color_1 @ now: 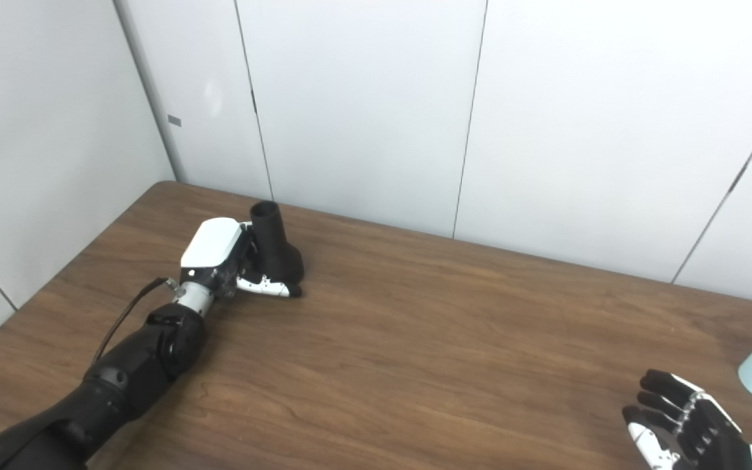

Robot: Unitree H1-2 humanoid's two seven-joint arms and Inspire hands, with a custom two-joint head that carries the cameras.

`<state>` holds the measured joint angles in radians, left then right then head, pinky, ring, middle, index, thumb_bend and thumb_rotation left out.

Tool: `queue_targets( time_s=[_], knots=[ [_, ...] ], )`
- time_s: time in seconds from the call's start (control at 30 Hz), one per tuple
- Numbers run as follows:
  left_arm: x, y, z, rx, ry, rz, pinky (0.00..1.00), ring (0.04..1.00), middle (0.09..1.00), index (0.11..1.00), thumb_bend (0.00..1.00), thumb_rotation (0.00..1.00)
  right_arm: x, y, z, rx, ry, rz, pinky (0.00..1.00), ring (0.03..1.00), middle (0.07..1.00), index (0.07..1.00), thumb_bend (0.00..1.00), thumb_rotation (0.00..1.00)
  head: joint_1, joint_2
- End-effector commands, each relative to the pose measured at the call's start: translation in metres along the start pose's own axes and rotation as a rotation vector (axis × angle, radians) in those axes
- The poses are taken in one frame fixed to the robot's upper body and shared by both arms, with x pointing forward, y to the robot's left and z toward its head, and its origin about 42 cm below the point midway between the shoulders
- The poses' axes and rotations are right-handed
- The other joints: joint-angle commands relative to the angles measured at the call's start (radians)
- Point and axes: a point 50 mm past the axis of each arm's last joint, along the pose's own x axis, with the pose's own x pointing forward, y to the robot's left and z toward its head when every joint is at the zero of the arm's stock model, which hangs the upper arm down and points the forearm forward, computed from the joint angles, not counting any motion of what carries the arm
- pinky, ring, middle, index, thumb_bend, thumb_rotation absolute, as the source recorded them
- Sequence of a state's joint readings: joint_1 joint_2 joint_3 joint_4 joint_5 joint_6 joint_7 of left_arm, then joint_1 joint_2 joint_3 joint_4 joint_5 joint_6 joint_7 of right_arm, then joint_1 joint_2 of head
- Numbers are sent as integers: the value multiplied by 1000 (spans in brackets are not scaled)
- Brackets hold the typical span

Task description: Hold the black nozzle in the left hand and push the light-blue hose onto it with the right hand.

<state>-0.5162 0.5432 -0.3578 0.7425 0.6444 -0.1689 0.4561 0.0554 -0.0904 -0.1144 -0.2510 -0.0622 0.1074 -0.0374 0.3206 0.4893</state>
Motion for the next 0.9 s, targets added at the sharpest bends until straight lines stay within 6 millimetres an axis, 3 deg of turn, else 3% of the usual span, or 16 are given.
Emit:
queue_targets(
  time_s=[0.0,0.17,0.23,0.43,0.6,0.67,0.7,0.73,0.77,0.87],
  knots=[
    [-33,-44,7,-3,-2,-218,307,356,436,517,521,0,5,-5,16,-7,-79,3,623,685,692,662,186,0,0,1],
    [-35,-48,14,-15,-23,-257,277,329,414,518,518,0,4,-3,17,4,-67,0,622,692,696,663,189,0,-3,3],
    [-37,-48,18,-16,-38,-264,239,290,461,492,524,0,4,-3,17,10,-65,3,629,694,697,667,188,0,-5,2],
    [-38,-47,34,-26,-110,-266,240,288,400,514,516,0,4,-1,18,1,-70,-4,619,690,692,661,186,0,-13,3],
    [-40,-44,49,-29,-196,-254,259,314,411,521,516,0,3,1,19,4,-85,-11,605,680,683,652,184,0,-36,12],
    [-42,-44,56,-13,-248,-240,234,285,404,521,515,0,1,2,21,-3,-91,-11,598,675,680,648,181,0,-54,16],
    [-43,-45,61,8,-293,-224,189,231,444,498,521,0,1,3,21,-5,-94,-11,604,679,684,654,180,0,-67,19],
    [-44,-46,63,23,-324,-214,136,176,317,491,519,19,0,4,21,-6,-97,-11,618,683,687,658,177,0,-75,19],
    [-45,-47,68,39,-360,-213,109,147,251,487,519,29,0,4,22,-10,-105,-15,626,686,689,660,176,0,-92,23],
    [-49,-49,77,49,-417,-211,81,123,215,483,518,38,-1,7,23,-23,-126,-24,616,685,684,653,180,0,-141,29]
  ],
)
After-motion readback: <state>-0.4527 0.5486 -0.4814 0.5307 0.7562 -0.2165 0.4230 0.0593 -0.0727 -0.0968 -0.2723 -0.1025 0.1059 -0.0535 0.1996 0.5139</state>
